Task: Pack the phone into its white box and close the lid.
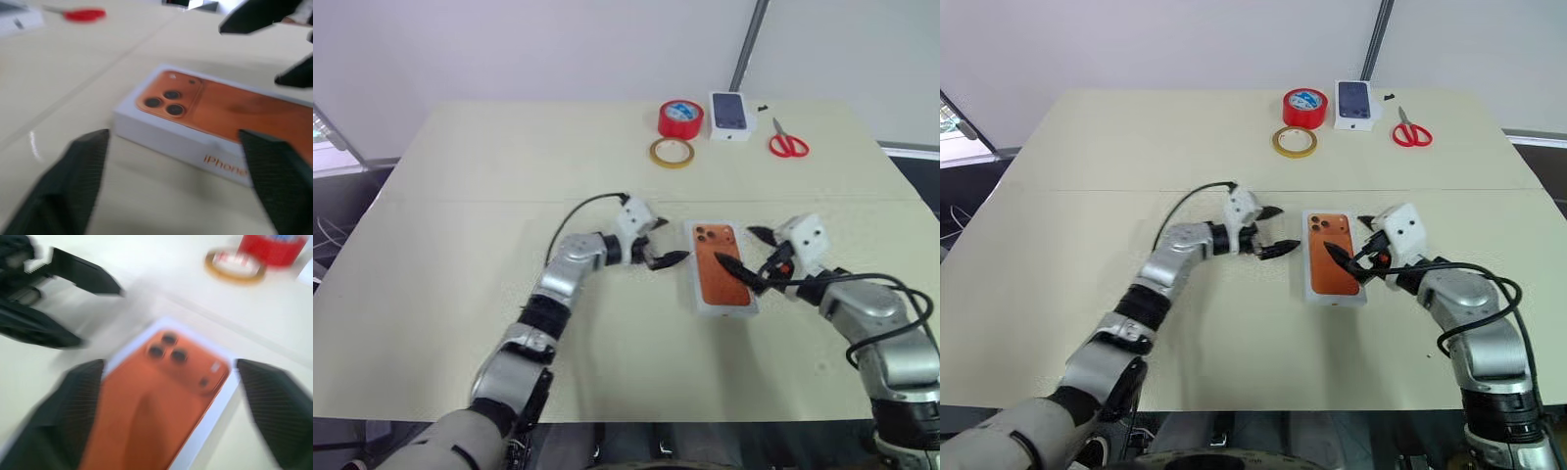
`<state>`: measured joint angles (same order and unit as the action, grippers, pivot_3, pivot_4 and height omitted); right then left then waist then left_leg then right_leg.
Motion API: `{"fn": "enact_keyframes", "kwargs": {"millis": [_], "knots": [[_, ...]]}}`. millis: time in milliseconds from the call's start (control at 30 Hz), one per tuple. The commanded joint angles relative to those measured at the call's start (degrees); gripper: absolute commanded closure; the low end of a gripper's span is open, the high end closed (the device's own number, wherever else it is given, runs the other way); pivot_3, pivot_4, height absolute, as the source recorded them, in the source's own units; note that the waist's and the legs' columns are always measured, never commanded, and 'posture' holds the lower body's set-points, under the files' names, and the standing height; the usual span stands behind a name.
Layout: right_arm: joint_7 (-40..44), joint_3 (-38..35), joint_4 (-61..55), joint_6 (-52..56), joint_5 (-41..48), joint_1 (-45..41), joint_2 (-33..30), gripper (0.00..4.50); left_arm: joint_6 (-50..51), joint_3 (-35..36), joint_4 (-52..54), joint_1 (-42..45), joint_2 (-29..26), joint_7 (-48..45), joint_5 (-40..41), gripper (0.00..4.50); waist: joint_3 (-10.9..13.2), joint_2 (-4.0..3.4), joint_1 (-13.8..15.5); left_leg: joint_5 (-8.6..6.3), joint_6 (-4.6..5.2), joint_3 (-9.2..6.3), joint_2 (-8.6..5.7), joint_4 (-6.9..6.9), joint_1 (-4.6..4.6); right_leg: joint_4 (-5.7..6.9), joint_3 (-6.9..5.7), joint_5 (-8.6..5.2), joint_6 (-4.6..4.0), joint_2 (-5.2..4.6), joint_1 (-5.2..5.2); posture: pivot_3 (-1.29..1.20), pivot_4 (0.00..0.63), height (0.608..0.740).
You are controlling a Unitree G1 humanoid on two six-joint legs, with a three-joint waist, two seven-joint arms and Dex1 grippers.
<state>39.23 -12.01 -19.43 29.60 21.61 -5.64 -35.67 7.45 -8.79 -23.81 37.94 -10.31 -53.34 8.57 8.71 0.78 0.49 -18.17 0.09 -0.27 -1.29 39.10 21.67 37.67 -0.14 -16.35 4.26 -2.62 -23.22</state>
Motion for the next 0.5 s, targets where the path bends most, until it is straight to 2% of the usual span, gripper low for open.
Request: {"fn": "enact_keyframes", "kwargs": {"millis": [33, 133, 267, 500], "knots": [[4.86, -3.28, -1.13, -1.40, 3.68, 1.58, -2.59, 0.05, 3.71, 3.08, 8.71, -4.46, -6.11, -3.27, 3.53, 0.02, 0.00, -0.02, 0.01, 0.00, 0.00, 0.00, 0.00, -0.01, 0.00, -0.01, 0.00, 0.00, 0.00, -0.01, 0.00, 0.00, 0.150, 0.740], [8.44, -5.76, -0.87, -7.19, 1.90, 4.71, -5.82, 0.05, 3.80, 6.13, 17.03, -10.55, -13.23, -4.54, 5.13, 0.02, 0.02, -0.05, 0.07, -0.01, 0.00, 0.01, -0.01, -0.01, 0.00, -0.04, 0.01, 0.00, -0.01, -0.07, 0.02, 0.00, 0.150, 0.740], [13.93, -10.09, 1.75, -8.34, 4.81, 8.61, -8.79, 0.05, 4.86, 9.96, 24.17, -17.73, -19.62, -5.12, 7.62, 0.02, 0.03, -0.06, 0.27, -0.01, 0.00, 0.00, -0.01, 0.00, 0.04, -0.17, 0.00, 0.00, -0.02, -0.13, 0.08, 0.00, 0.150, 0.740], [17.45, -12.94, 8.16, -13.58, 3.56, 10.26, -11.61, 0.05, 3.89, 15.63, 27.92, -27.31, -24.54, -2.86, 8.98, 0.02, 0.09, -0.17, 0.00, -0.03, 0.02, 0.02, 0.00, -0.08, -0.03, -0.28, 0.01, 0.00, -0.04, -0.17, 0.14, 0.00, 0.150, 0.740]]}}
